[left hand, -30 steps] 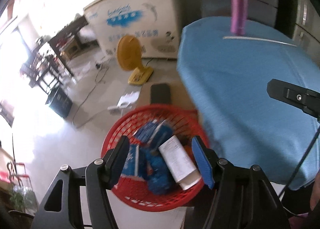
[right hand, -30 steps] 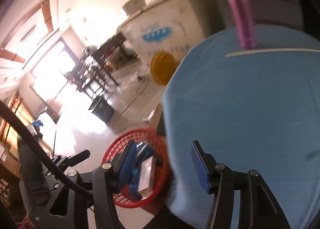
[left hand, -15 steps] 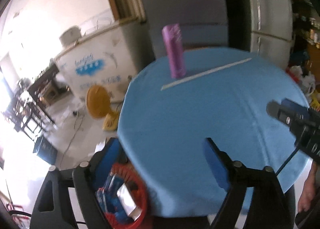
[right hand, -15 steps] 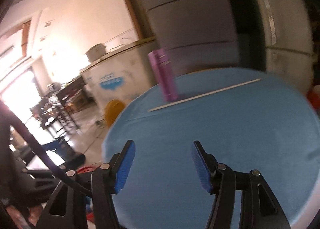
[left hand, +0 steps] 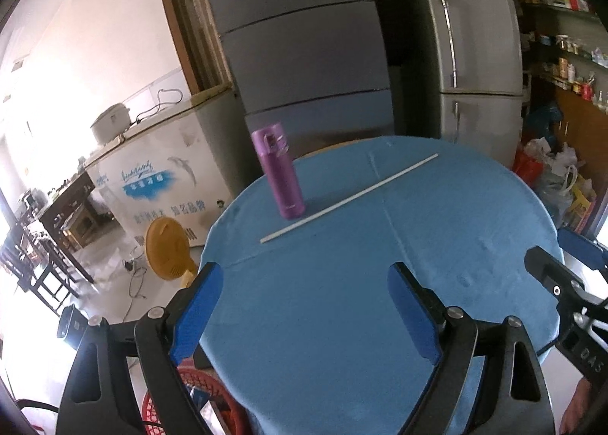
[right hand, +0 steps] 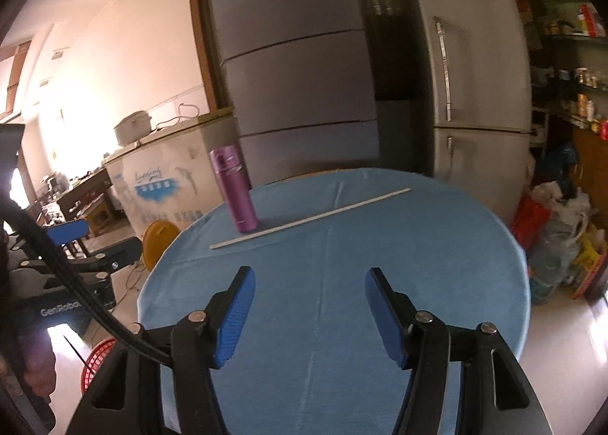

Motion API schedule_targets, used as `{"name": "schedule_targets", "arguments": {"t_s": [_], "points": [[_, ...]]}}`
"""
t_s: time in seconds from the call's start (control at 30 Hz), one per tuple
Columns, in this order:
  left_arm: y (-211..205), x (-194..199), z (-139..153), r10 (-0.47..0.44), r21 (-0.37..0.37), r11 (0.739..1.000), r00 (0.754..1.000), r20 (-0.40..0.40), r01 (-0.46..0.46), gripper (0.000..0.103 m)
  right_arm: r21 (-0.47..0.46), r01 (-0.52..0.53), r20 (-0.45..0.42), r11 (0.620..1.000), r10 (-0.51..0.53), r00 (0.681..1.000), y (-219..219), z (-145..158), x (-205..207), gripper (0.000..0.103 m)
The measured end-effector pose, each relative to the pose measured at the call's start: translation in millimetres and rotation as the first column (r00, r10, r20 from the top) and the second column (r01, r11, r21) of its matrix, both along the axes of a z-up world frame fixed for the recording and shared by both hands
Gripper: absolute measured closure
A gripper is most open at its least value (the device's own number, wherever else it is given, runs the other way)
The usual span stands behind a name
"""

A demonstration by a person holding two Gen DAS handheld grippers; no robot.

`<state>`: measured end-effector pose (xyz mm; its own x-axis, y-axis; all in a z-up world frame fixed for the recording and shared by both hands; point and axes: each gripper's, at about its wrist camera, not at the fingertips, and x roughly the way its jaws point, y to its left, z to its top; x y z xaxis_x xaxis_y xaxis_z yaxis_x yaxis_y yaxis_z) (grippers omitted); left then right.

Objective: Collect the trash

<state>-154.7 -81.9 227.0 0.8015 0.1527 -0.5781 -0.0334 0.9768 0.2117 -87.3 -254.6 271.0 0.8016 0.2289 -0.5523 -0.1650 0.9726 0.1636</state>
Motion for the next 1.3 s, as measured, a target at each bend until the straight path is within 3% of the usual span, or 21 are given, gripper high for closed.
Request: {"name": "schedule_targets", "arguments": {"t_s": [0.63,1.3], "points": [[-70,-1,56,-0.126,0.059,0.991,0.986,0.107,0.12,0.014,0.03,0.188,0.102,0.982,-0.19,0.976,-69,52,-24,0.032],[-121,-2,59,-0.248,0.032,0.969,0.964,0.094,0.247,0.014,-0.005,0.319,0.132,0.948,-0.315,0.94,-113,69,-46,0.032]]}}
